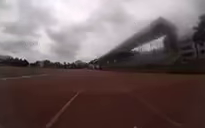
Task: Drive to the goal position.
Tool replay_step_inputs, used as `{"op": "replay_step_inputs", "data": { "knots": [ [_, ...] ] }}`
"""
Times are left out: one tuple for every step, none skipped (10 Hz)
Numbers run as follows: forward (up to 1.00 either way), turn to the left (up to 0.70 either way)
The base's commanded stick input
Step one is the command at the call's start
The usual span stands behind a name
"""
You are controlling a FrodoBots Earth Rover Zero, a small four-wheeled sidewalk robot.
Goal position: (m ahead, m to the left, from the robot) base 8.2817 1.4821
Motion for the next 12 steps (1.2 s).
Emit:
{"op": "replay_step_inputs", "data": {
  "knots": [
    [0.67,0.0],
    [0.67,0.0],
    [0.67,0.0],
    [0.67,0.0],
    [0.67,0.0],
    [0.67,0.0],
    [0.67,0.0],
    [0.67,0.0],
    [0.67,0.0],
    [0.67,0.0],
    [0.67,0.0],
    [0.67,0.0]
  ]
}}
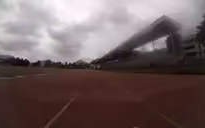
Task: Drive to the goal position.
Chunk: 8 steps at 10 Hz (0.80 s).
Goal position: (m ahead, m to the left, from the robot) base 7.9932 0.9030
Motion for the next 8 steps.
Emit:
{"op": "replay_step_inputs", "data": {
  "knots": [
    [0.67,0.0],
    [0.67,0.0],
    [0.67,0.0],
    [0.67,0.0],
    [0.67,0.0],
    [0.67,0.0],
    [0.67,0.0],
    [0.67,0.0]
  ]
}}
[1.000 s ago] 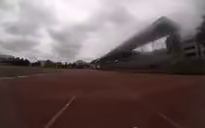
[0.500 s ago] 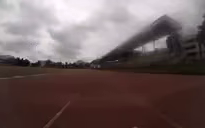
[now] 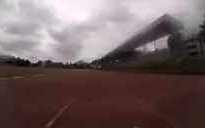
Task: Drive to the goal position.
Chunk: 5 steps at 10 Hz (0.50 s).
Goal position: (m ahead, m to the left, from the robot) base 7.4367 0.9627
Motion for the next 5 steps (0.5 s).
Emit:
{"op": "replay_step_inputs", "data": {
  "knots": [
    [0.67,0.0],
    [0.67,0.0],
    [0.67,0.0],
    [0.67,0.0],
    [0.67,0.0]
  ]
}}
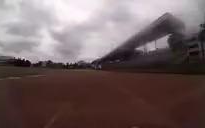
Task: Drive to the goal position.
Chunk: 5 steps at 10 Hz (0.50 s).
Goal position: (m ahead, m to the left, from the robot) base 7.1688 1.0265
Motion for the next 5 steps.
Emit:
{"op": "replay_step_inputs", "data": {
  "knots": [
    [0.67,0.0],
    [0.67,0.0],
    [0.67,0.0],
    [0.67,0.0],
    [0.67,0.0]
  ]
}}
